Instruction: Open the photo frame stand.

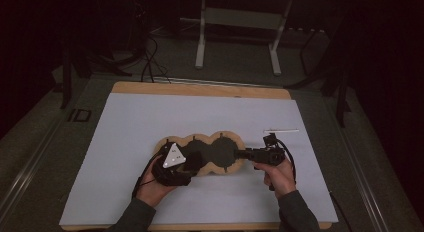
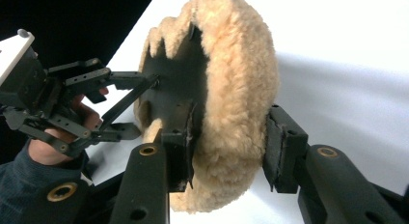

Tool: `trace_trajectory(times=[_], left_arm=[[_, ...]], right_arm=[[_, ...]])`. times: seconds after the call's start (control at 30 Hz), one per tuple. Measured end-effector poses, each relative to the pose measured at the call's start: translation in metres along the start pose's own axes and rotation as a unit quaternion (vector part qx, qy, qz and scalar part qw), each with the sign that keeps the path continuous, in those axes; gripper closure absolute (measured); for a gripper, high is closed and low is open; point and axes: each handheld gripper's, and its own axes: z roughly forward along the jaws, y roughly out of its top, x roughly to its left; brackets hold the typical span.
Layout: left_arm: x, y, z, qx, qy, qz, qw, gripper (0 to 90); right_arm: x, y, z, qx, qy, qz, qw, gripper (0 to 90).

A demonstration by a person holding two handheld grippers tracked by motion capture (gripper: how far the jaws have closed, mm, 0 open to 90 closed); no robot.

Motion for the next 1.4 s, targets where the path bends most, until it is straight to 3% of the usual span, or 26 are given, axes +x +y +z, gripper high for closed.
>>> trace_trajectory(times=[0.2,0.43,0.53,0.6,0.63,0.8,1.0,1.4], left_arm=[[0.003,-0.013,-0.014,0.030,0.006,-0.008,0.9995,36.8],[0.015,-0.026,-0.036,0.033,0.002,-0.026,0.9991,34.3],[0.036,-0.036,-0.050,0.010,0.019,-0.070,0.9973,34.5],[0.036,-0.036,-0.050,0.010,0.019,-0.070,0.9973,34.6],[0.046,-0.040,-0.054,-0.001,0.032,-0.085,0.9958,34.6],[0.063,-0.045,-0.057,-0.020,0.043,-0.115,0.9922,35.4],[0.079,-0.051,-0.053,-0.024,0.044,-0.138,0.9891,35.2],[0.081,-0.053,-0.044,-0.007,0.028,-0.136,0.9903,34.3]], right_arm=[[0.001,0.000,0.000,0.001,-0.002,-0.007,1.0000,59.9],[0.002,0.000,-0.001,0.003,-0.004,-0.017,0.9998,60.2],[0.002,0.000,-0.001,0.005,-0.006,-0.022,0.9997,60.3],[0.003,0.000,-0.001,0.005,-0.006,-0.023,0.9997,60.3],[0.003,0.000,-0.001,0.005,-0.006,-0.023,0.9997,60.3],[0.004,-0.002,-0.001,0.008,-0.011,-0.038,0.9992,60.3],[0.005,-0.002,-0.002,0.012,-0.016,-0.054,0.9983,60.3],[0.008,-0.003,-0.001,0.021,-0.027,-0.085,0.9958,60.2]])
